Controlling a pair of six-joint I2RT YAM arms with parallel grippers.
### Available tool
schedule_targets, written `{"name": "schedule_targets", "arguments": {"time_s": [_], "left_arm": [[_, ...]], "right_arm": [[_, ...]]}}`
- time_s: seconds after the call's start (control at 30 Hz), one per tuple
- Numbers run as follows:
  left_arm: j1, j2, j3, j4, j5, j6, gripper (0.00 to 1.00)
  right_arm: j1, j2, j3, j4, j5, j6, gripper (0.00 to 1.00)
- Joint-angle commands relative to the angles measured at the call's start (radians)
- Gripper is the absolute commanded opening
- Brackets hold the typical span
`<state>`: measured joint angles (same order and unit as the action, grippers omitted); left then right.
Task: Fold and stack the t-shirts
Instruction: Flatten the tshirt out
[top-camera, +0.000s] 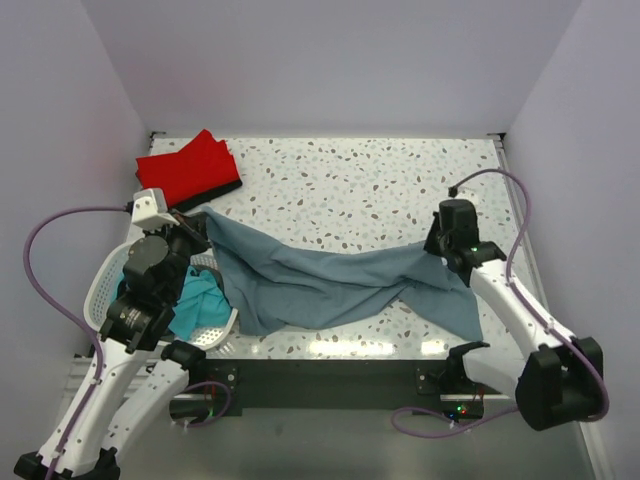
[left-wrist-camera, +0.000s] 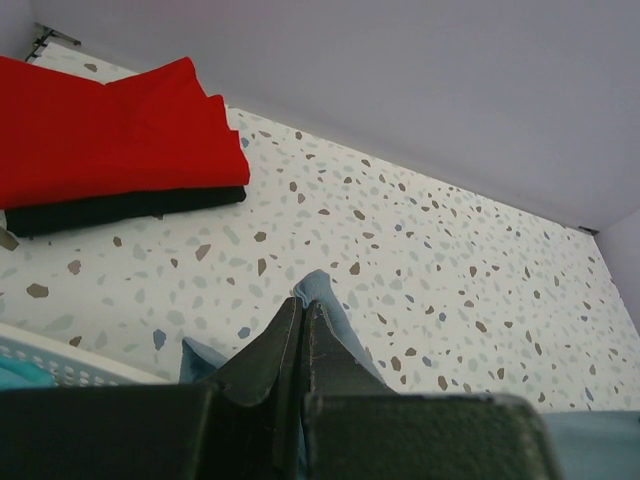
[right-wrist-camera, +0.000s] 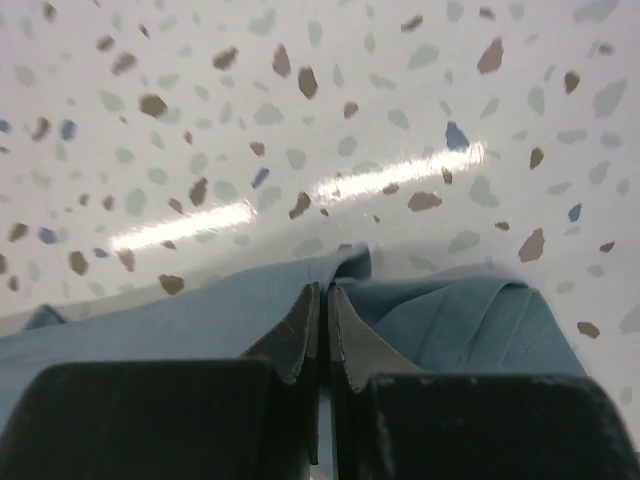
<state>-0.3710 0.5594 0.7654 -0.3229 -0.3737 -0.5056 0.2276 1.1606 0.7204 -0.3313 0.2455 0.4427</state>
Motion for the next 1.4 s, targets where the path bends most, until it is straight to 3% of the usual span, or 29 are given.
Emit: {"name": "schedule_targets", "arguments": {"time_s": [0.0, 0.33, 0.67, 0.8, 0.9, 1.1, 1.23, 1.37], "left_arm": [[-0.005, -0.009, 0.015, 0.025, -0.024, -0.001, 0.0], [-0.006, -0.091, 0.043, -0.053, -0.2, -0.034, 0.0], [-0.006, -0.155, 0.038, -0.061, -0.297, -0.053, 0.0], [-0.006, -0.037, 0.054, 0.021, -0.188, -0.016, 0.0], [-0.006, 0.08, 0.149, 0.056, -0.12, 0.015, 0.0], [-0.006, 0.194, 0.44, 0.102, 0.036, 0.078, 0.0], [-0.006, 0.24, 0.659, 0.136, 0.295, 0.176, 0.0], [-0.006, 0.266, 0.811, 0.116, 0.427, 0.196, 0.0]], "right_arm": [[-0.005, -0.128, 0.134, -0.112, 0.052, -0.042, 0.0], [-0.005, -0.42, 0.284, -0.279, 0.198, -0.094, 0.0], [-0.005, -0.512, 0.324, -0.279, 0.273, -0.122, 0.0], [-0.005, -0.434, 0.344, -0.218, 0.265, -0.144, 0.0], [-0.005, -0.36, 0.436, -0.222, 0.25, -0.159, 0.0], [-0.005, -0.323, 0.707, -0.294, 0.215, -0.183, 0.0], [-0.005, -0.317, 0.893, -0.345, 0.184, -0.214, 0.0], [-0.005, -0.335, 0.997, -0.391, 0.161, -0.233, 0.0]]}}
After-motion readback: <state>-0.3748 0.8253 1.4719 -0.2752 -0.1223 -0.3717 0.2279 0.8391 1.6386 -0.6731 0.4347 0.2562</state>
